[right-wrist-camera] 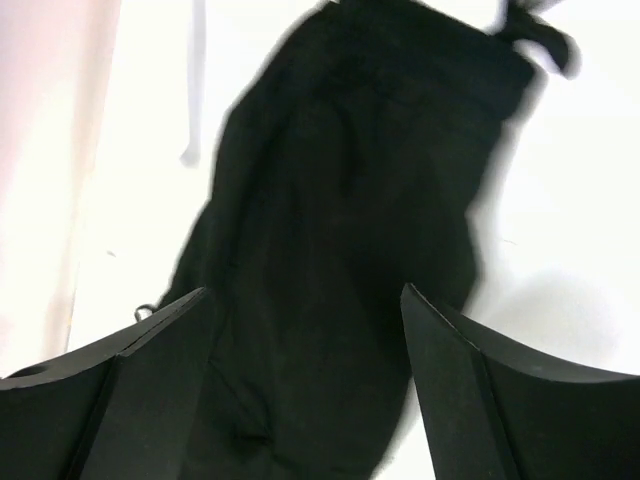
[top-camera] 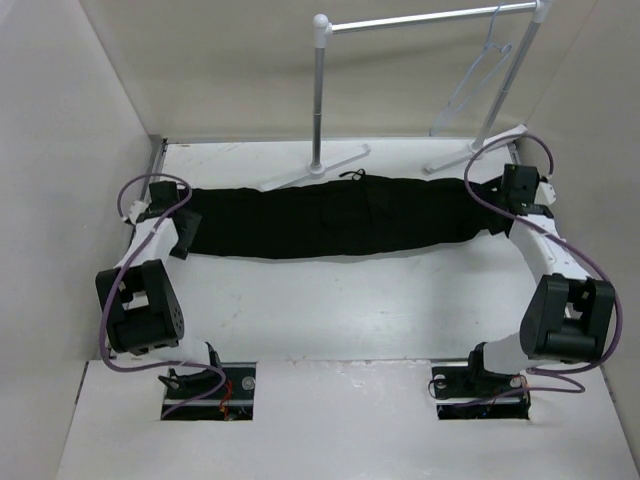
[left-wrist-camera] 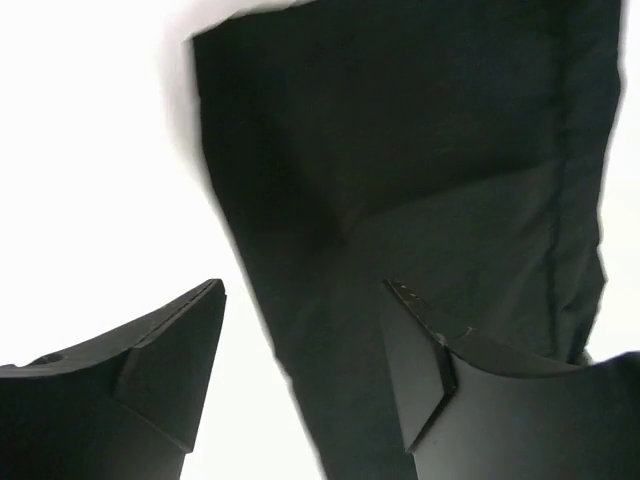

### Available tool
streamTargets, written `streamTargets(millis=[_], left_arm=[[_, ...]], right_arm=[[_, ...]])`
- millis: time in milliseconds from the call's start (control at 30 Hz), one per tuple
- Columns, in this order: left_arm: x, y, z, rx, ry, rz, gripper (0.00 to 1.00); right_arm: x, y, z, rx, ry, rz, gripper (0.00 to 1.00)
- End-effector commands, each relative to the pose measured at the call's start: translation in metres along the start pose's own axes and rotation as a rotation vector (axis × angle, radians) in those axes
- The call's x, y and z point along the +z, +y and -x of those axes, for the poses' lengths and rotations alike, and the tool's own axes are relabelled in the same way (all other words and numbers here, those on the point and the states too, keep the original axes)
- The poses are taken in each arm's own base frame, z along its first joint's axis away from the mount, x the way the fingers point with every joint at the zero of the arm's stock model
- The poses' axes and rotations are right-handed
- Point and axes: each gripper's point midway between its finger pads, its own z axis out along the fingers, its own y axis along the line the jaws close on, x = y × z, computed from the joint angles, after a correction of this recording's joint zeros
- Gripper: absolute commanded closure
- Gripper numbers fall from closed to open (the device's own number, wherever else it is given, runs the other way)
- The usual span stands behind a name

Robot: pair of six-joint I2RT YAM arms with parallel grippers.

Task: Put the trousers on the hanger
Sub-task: Fold the trousers at the center of the board.

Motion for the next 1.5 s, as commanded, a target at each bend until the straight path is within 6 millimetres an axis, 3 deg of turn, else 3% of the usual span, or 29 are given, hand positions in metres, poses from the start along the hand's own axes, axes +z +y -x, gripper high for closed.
streamTargets(millis=[0, 133, 300, 433, 500, 567, 667, 700, 733, 767, 1067, 1100, 1233, 1267, 1367, 1467], left_arm=[[0.005, 0.01, -0.017, -0.045, 0.043, -0.035, 0.38], [0.024, 0.02, -0.028, -0.056, 0.078, -0.023, 0.36], [0.046, 0.003, -0.021, -0.073, 0.052, -0.052, 0.34], [0.069, -0.001, -0.024, -0.093, 0.071, -0.024, 0.37], [0.081, 0.003, -0.024, -0.109, 0.074, 0.003, 0.54], [0.086, 0.014, -0.019, -0.124, 0.051, 0.051, 0.78], [0.079, 0.039, -0.006, -0.138, 0.021, 0.128, 0.93], [0.075, 0.049, -0.003, -0.14, 0.015, 0.152, 0.94], [0.071, 0.057, -0.001, -0.145, 0.009, 0.169, 0.95], [0.065, 0.065, -0.001, -0.151, 0.007, 0.183, 0.95], [0.004, 0.126, -0.004, -0.066, -0.055, 0.32, 0.94], [-0.002, 0.132, -0.004, -0.065, -0.066, 0.328, 0.9], [-0.015, 0.128, -0.007, -0.036, -0.064, 0.276, 0.59], [-0.021, 0.124, -0.006, -0.024, -0.071, 0.256, 0.52], [-0.044, 0.108, 0.003, -0.004, -0.103, 0.199, 0.4], [-0.072, 0.087, 0.009, 0.045, -0.143, 0.127, 0.38]], right_arm=[[0.016, -0.04, -0.001, 0.082, -0.012, -0.072, 0.19], [0.032, -0.063, -0.007, 0.095, 0.034, -0.109, 0.16], [0.067, -0.055, -0.012, 0.076, 0.114, -0.068, 0.18], [0.092, -0.052, -0.019, 0.079, 0.151, -0.084, 0.39], [0.097, -0.054, -0.021, 0.091, 0.158, -0.104, 0.63], [0.092, -0.062, -0.021, 0.109, 0.14, -0.134, 0.8], [0.087, -0.069, -0.019, 0.113, 0.121, -0.155, 0.83], [0.087, -0.069, -0.019, 0.113, 0.121, -0.155, 0.83], [0.055, -0.095, -0.019, 0.108, 0.068, -0.216, 0.9], [0.047, -0.104, -0.02, 0.109, 0.059, -0.228, 0.91], [-0.005, -0.153, -0.049, 0.121, 0.088, -0.259, 0.91], [-0.018, -0.161, -0.052, 0.131, 0.087, -0.242, 0.86], [-0.029, -0.157, -0.054, 0.082, 0.11, -0.172, 0.32], [-0.035, -0.154, -0.051, 0.08, 0.098, -0.158, 0.23], [-0.052, -0.152, -0.033, 0.103, 0.021, -0.135, 0.09], [-0.059, -0.162, -0.02, 0.128, -0.042, -0.17, 0.04]])
